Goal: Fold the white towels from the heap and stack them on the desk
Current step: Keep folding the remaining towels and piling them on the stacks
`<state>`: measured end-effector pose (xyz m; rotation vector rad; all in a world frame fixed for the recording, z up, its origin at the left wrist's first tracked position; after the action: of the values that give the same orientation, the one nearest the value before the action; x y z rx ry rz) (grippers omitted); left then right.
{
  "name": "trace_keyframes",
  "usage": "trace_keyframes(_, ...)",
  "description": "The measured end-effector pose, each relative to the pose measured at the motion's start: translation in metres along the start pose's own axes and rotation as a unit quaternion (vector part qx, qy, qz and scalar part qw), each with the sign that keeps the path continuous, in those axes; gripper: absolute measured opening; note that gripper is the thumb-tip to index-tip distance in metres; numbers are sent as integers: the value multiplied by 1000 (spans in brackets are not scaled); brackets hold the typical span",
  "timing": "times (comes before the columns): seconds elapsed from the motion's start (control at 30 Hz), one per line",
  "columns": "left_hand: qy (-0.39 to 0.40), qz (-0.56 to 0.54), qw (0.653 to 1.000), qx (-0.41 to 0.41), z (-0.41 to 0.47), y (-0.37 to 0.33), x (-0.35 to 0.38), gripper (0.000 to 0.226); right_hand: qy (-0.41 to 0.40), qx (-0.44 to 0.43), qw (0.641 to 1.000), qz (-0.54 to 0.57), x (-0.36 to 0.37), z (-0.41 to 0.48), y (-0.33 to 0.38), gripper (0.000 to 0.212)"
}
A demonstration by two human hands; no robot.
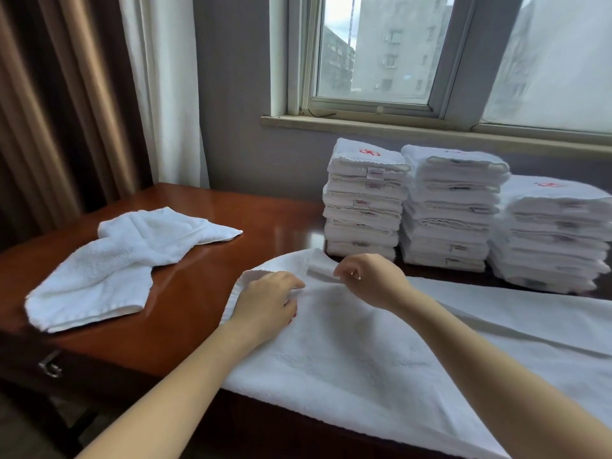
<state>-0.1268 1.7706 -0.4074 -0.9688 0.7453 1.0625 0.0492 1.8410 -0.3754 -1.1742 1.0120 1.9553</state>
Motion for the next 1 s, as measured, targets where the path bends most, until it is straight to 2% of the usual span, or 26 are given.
trace_keyframes(0.2,-11,44,999,-22,11,-12,16,34,2,5,999,-51,-6,-19,-25,37)
trace_keyframes(0.3,-37,67,997,-27,13,-9,12,43,-22,14,998,-60,-4,-20,-29,43)
trace_keyframes(0.43,-113,25,990,-84,13,6,-9,59,-16,50,994,-93,4,-18,-30,58)
trace_keyframes(0.53,-144,-23,983,-108,10,17,-24,51,1,71,995,-64,9,-15,-28,64)
trace_keyframes(0.6,-189,-77,972,-119,7,23,-36,36,-9,72,997,-30,8,-14,-25,59)
trace_keyframes(0.67,-233,-129,953,-147,3,29,-50,23,-31,67,997,-10,4,-16,-20,45)
trace_keyframes(0.8,-276,-199,925,-168,0,39,-71,13,-91,17,996,-8,-15,-24,-8,25)
trace_keyframes(0.9,-257,-170,936,-167,-4,42,-77,8,-71,-22,997,0,-25,-32,-1,23)
trace_keyframes(1.0,-204,-109,959,-167,-12,41,-72,8,-21,-57,998,-11,-26,-40,4,26)
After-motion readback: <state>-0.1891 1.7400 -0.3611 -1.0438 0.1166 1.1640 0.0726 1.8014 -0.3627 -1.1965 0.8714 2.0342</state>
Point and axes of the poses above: each hand's wrist, its own z-axis towards the middle knuckle, its own x-axis out of the palm, y = z × x, the point moved 6 cm from there along z, towards the middle knuckle, and after that the axes turned 6 degrees about -y, right-handed, at the moved point
